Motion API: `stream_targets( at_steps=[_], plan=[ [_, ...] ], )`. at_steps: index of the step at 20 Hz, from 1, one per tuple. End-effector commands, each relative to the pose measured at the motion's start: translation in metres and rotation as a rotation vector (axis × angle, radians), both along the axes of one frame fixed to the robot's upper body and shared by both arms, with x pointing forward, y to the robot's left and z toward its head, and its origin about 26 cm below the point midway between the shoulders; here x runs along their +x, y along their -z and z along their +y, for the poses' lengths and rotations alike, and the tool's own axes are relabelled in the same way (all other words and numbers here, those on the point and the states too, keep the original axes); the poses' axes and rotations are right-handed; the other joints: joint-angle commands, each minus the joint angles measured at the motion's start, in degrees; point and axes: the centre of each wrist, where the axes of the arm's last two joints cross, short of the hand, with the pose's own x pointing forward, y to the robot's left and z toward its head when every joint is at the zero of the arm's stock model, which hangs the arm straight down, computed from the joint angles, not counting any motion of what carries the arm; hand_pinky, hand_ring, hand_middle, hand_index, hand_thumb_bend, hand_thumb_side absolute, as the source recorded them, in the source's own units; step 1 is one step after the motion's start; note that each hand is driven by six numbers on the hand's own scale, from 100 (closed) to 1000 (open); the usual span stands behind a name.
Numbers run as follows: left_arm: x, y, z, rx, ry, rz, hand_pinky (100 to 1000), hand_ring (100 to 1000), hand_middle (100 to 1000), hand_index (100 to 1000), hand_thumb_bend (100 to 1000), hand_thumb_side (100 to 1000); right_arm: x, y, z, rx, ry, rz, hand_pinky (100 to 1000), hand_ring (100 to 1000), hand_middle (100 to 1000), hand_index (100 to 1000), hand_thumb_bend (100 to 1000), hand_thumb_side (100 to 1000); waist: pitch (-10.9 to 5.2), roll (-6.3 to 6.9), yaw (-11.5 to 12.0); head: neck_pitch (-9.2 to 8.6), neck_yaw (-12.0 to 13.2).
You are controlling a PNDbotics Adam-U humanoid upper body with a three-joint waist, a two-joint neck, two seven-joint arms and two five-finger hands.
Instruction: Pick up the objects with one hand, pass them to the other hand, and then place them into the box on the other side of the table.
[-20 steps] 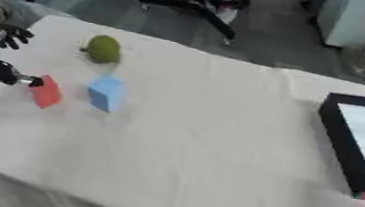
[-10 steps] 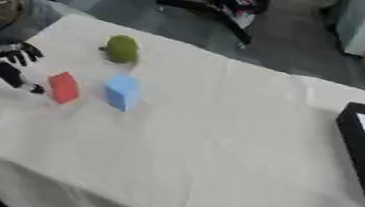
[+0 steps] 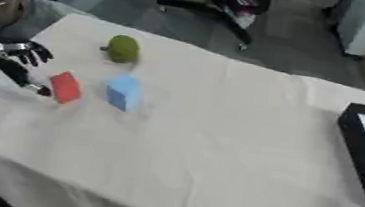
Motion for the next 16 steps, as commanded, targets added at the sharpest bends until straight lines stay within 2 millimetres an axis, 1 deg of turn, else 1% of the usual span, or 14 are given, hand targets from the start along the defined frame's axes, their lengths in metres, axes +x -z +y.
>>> stream_targets(
  at_steps=[1,5,7,10,12,13,14,15,16],
  plan=[
    [0.003,-0.011,0.003,0.019,-0.022,-0.024,823,762,780,894,704,302,0.002,-0.007,-0.003,-0.019,-0.006,-0.024,544,654,553,1000,178,433,-0.56,0.19,0.02,0.32,0.4],
    [0.007,0.001,-0.004,0.012,-0.054,-0.048,811,749,767,875,697,300,0.002,-0.007,-0.002,-0.015,-0.011,-0.024,544,654,552,1000,176,434,-0.5,0.1,0.01,0.32,0.71],
    [0.009,0.006,-0.008,0.003,-0.054,-0.054,806,745,762,869,708,307,0.002,-0.007,-0.001,-0.014,-0.01,-0.025,544,654,552,1000,176,433,-0.49,0.04,-0.03,0.32,0.78],
    [0.012,0.013,-0.015,-0.011,-0.047,-0.056,799,733,750,851,698,305,0.002,-0.007,-0.001,-0.012,-0.011,-0.026,543,654,552,1000,175,435,-0.45,-0.03,-0.08,0.32,0.86],
    [0.013,0.017,-0.018,-0.012,-0.048,-0.057,781,704,719,816,624,279,0.003,-0.007,-0.001,-0.011,-0.011,-0.026,543,654,552,1000,174,437,-0.4,-0.06,-0.11,0.32,0.89],
    [0.013,0.019,-0.019,-0.011,-0.05,-0.059,766,683,696,793,569,250,0.003,-0.007,-0.001,-0.011,-0.011,-0.027,544,654,552,1000,174,438,-0.38,-0.08,-0.13,0.32,0.86],
    [0.013,0.02,-0.019,-0.008,-0.055,-0.063,763,678,690,787,555,243,0.003,-0.007,-0.001,-0.01,-0.011,-0.027,543,654,552,1000,174,439,-0.36,-0.09,-0.14,0.32,0.83],
    [0.013,0.021,-0.02,-0.004,-0.064,-0.076,730,619,625,727,358,174,0.003,-0.007,-0.001,-0.01,-0.011,-0.027,543,654,552,1000,174,440,-0.34,-0.11,-0.14,0.32,0.8],
    [0.013,0.022,-0.02,0.002,-0.077,-0.095,715,599,604,705,301,153,0.003,-0.007,-0.001,-0.01,-0.01,-0.027,543,654,552,1000,173,440,-0.32,-0.12,-0.15,0.32,0.79]
  ],
)
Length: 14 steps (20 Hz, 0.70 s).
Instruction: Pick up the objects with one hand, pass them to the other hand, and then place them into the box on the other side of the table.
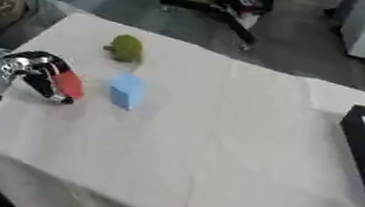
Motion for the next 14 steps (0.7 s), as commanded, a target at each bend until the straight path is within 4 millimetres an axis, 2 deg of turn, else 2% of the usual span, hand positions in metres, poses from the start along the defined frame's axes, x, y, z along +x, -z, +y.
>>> stream_targets(
  at_steps=[1,4,10,11,14],
  plan=[
    [0.003,-0.013,0.005,0.047,-0.037,-0.076,674,548,551,640,102,120,0.003,-0.007,-0.001,-0.009,-0.008,-0.025,543,654,551,1000,173,441,-0.31,0.09,-0.07,0.32,0.04],
    [0.004,-0.018,0.002,0.059,-0.07,-0.18,642,489,489,549,100,100,0.003,-0.008,-0.001,-0.009,-0.007,-0.026,543,654,551,1000,174,444,-0.3,0.07,-0.03,0.32,-0.09],
    [0.014,-0.048,-0.022,-0.033,-0.036,-0.397,649,485,485,526,132,100,0.003,-0.009,-0.001,-0.009,-0.004,-0.043,541,651,548,1000,181,450,-0.29,0.02,0.21,0.32,-0.4],
    [0.015,-0.051,-0.024,-0.045,-0.032,-0.405,665,496,496,528,260,100,0.003,-0.01,-0.001,-0.009,-0.004,-0.045,539,654,546,1000,204,465,-0.29,0.01,0.21,0.32,-0.41],
    [0.031,-0.054,-0.077,-0.25,0.132,-0.468,673,507,506,534,322,100,0.003,-0.015,0.001,-0.017,-0.009,-0.091,534,645,538,1000,217,456,-0.29,-0.28,0.26,0.32,-1.63]
  ],
)
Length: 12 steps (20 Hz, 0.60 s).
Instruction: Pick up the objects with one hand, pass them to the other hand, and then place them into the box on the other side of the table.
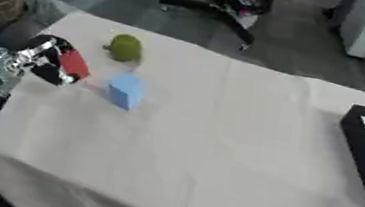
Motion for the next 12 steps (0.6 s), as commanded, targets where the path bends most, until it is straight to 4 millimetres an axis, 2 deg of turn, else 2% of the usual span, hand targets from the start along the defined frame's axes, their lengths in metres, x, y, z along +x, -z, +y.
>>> stream_targets(
  at_steps=[1,6,12],
  plan=[
    [0.013,-0.022,-0.04,-0.128,0.161,-0.077,677,511,511,537,340,100,0.002,-0.015,0.002,-0.018,-0.011,-0.08,533,643,536,1000,220,450,-0.31,-0.08,0.03,0.32,-1.3],
    [0.036,-0.026,-0.106,-0.284,0.341,-0.067,688,516,514,534,403,100,0.002,-0.035,0.022,-0.03,-0.133,-0.173,537,637,531,1000,231,421,-0.23,-0.94,-0.03,0.32,-3.17],
    [0.056,-0.02,-0.169,-0.509,0.555,-0.017,711,533,527,544,515,100,0.012,-0.073,0.073,-0.036,-0.431,-0.274,549,642,537,1000,244,395,0.15,-1.56,0.01,0.32,-3.91]
  ],
)
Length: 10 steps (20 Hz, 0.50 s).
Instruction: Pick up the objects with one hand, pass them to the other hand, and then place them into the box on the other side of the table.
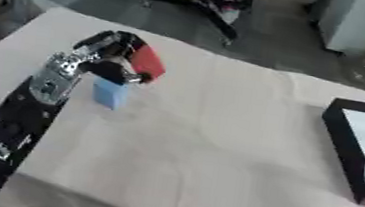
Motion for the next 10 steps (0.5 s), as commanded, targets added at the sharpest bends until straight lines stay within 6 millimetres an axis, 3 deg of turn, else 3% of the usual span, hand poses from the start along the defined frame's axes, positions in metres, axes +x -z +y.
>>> stream_targets(
  at_steps=[1,10],
  plan=[
    [0.008,-0.01,-0.025,-0.076,0.116,-0.008,716,538,531,548,526,100,0.002,-0.022,0.027,-0.014,-0.161,-0.056,550,641,536,1000,244,393,-0.14,0.12,0.04,0.31,-0.45],
    [0.03,-0.022,-0.064,-0.076,0.34,0.023,741,575,568,583,635,100,0.021,-0.04,0.096,-0.203,-0.537,0.011,593,649,542,947,214,381,0.52,0.55,0.79,-0.37,-2.46]
  ],
)
